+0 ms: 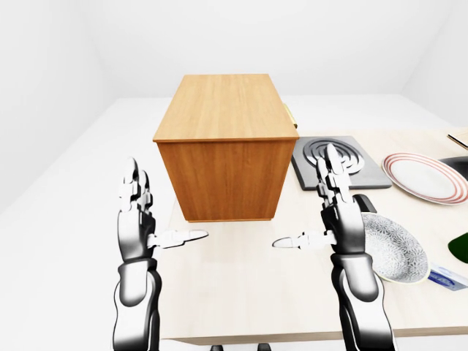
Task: Put the bowl on the top of the cabinet.
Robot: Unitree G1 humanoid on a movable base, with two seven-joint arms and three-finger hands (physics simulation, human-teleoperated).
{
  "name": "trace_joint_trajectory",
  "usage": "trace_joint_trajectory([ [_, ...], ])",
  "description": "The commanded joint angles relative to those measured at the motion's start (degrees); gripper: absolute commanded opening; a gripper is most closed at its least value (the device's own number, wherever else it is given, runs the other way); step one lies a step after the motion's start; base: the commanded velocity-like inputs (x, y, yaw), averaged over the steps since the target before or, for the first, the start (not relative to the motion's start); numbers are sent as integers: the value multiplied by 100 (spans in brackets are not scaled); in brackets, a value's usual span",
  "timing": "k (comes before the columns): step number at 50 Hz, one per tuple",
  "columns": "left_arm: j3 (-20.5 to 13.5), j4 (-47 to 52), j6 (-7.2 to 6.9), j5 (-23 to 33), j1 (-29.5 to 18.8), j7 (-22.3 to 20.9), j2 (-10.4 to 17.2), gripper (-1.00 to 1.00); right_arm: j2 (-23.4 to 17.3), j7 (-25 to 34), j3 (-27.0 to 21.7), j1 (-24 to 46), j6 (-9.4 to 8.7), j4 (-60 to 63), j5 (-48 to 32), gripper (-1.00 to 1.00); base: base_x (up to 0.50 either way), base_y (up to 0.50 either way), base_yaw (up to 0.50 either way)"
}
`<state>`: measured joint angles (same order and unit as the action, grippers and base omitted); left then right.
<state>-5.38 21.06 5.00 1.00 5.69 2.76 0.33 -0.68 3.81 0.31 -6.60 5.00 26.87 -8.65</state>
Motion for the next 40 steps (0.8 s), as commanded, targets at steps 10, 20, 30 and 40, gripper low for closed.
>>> trace_joint_trajectory([
  [10,-14,781,0,-8,24,-34,-22,100,-6,-42,-30,39,0,94,-155,100,0,0,0],
  [20,-25,703,0,3,19,-26,-28,100,-126,-118,-370,186,0,548,-1141,100,0,0,0],
  [30,-21,572,0,28,-6,13,-21,100,-347,651,-841,398,-911,1314,-2010,100,0,0,0],
  [40,-18,414,0,23,-13,6,-11,100,-584,1538,-1777,267,-1000,1552,-2515,100,0,0,0],
])
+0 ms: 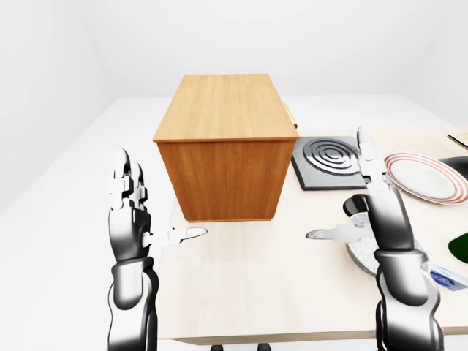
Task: Put the bowl on the top of the cabinet.
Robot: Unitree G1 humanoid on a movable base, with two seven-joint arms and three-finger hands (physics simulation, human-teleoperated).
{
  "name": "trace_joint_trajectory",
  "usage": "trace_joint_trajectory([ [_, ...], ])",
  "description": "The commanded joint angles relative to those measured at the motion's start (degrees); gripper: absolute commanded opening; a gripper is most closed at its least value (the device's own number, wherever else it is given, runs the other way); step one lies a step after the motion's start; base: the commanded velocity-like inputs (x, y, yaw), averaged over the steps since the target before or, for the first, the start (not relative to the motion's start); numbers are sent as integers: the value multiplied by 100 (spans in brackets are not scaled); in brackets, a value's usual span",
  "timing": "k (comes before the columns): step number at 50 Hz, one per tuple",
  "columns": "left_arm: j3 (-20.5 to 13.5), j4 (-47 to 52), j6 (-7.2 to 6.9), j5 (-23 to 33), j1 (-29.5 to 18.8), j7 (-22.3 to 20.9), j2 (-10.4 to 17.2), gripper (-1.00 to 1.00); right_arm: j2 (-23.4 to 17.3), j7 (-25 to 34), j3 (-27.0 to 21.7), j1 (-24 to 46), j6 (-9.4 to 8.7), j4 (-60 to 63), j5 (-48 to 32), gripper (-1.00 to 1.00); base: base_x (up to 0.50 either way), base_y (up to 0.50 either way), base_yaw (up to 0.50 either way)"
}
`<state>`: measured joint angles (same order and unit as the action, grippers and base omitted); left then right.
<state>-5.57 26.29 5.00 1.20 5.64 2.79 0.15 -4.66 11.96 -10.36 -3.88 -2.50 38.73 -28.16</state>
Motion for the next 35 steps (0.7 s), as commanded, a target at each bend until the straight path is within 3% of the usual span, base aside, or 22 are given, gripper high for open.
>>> trace_joint_trajectory([
  [1,-15,-125,0,-7,-2,2,11,100,-310,1055,-933,-102,-250,555,-660,100,0,0,0],
  [6,-34,-89,0,-30,11,-25,16,100,-337,1894,-1375,-134,-250,947,-836,100,0,0,0],
  [8,-35,-87,0,-30,11,-28,15,100,-305,1936,-1401,-120,-250,948,-853,100,0,0,0],
  [9,-54,-69,0,-45,6,-34,23,100,-363,2353,-1624,-236,-250,1133,-732,100,0,0,0],
  [12,-58,-116,0,-49,2,-54,20,100,-404,2790,-1989,-270,-250,1154,-686,100,0,0,0],
  [23,-28,-217,0,-27,-20,-53,16,100,-283,2804,-2556,-492,-250,1337,-592,100,0,0,0],
  [24,-30,-225,0,-29,-25,-49,17,100,-233,2804,-2597,-555,-166,1275,-602,100,0,0,0],
  [25,-36,-246,0,-29,-30,-39,17,100,-167,2804,-2641,-650,44,1167,-605,100,0,0,0],
  [27,-28,-277,0,-19,-35,-31,17,100,-54,2804,-2712,-776,264,1069,-604,100,0,0,0],
  [30,-16,-420,0,-13,-54,-25,19,100,219,2804,-2764,-1080,750,818,-656,100,0,0,0],
  [35,-23,-490,0,-10,-70,-1,28,100,503,2804,-2835,-1309,750,685,-710,100,0,0,0],
])
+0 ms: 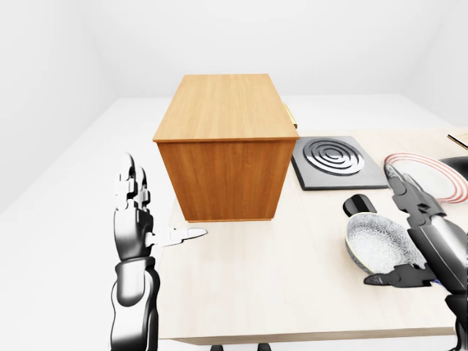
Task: Put the bowl on the top of the cabinet.
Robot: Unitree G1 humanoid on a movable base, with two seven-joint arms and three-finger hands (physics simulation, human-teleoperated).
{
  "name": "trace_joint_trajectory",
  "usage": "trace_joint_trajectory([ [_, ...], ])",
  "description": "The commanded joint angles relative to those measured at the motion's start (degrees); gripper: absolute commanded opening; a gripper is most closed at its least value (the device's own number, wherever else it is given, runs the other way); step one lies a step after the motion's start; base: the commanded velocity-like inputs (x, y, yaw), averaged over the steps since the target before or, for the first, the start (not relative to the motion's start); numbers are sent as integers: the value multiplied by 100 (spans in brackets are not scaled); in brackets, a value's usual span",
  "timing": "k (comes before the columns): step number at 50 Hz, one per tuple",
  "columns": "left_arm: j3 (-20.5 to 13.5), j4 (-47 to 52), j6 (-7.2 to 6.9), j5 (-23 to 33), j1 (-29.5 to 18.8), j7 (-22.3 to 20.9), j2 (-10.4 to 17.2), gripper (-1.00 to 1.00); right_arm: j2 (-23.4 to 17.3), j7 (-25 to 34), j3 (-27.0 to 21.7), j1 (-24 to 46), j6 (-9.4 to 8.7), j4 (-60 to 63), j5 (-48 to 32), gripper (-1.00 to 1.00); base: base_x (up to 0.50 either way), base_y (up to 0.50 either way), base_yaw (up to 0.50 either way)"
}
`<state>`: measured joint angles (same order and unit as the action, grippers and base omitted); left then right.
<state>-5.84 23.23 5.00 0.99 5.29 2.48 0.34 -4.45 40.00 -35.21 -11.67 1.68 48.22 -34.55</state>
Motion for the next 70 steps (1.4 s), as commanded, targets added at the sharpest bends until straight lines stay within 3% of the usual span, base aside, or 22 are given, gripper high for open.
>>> trace_joint_trajectory([
  [1,5,-192,0,11,-35,32,10,100,508,0,-368,-540,332,-291,-82,100,0,0,0],
  [14,43,-140,0,21,27,7,0,100,796,0,-482,-834,332,-811,-292,100,0,0,0],
  [28,34,-194,0,18,13,5,3,100,753,0,-524,-892,332,-1406,-582,100,0,0,0],
  [48,40,-180,0,16,-12,13,5,100,359,-37,-370,-776,332,-2388,-988,100,0,0,0],
  [70,44,-304,0,22,3,4,6,100,43,-666,-90,-736,332,-3199,-1273,100,0,0,0],
])
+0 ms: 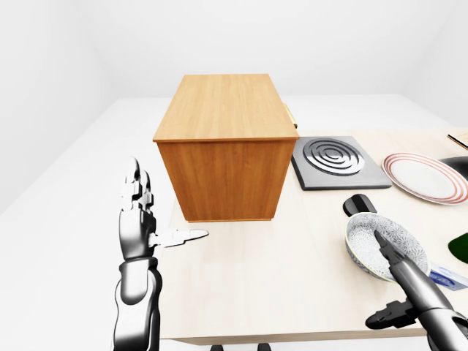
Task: Put the bowl on the top of the cabinet.
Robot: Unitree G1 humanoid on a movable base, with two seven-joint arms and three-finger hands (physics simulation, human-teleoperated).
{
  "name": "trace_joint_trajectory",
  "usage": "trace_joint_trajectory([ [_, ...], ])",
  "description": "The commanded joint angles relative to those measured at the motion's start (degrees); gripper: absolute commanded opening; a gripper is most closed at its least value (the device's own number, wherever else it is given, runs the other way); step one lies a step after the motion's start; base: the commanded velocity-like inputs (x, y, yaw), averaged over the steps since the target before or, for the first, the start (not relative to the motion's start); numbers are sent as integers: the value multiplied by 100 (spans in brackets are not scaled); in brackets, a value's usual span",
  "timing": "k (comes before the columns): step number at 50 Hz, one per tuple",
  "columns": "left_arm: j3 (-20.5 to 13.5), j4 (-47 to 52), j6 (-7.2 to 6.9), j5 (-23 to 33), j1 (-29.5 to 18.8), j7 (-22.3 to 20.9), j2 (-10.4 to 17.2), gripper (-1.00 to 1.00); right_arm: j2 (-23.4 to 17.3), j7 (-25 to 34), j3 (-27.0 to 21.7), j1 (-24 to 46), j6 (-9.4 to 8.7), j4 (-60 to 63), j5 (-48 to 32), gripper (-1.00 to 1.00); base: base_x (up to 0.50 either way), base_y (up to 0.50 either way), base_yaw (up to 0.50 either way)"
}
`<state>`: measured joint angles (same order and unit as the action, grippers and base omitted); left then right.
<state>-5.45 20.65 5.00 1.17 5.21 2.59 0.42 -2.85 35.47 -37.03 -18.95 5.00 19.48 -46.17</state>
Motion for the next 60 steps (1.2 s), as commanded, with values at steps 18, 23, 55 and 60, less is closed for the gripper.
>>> trace_joint_trajectory([
  [18,-5,-133,0,0,-3,-4,5,100,-136,-410,169,-107,0,-630,-250,100,0,0,0],
  [23,-13,-167,0,-4,-22,3,8,100,-160,-392,179,-97,0,-653,-257,100,0,0,0],
  [55,21,117,0,13,-10,-5,-3,100,-163,-164,147,-98,0,-521,-180,-100,0,0,0],
  [60,44,122,0,35,-11,9,-10,100,-275,268,-91,126,0,112,80,-100,0,0,0],
])
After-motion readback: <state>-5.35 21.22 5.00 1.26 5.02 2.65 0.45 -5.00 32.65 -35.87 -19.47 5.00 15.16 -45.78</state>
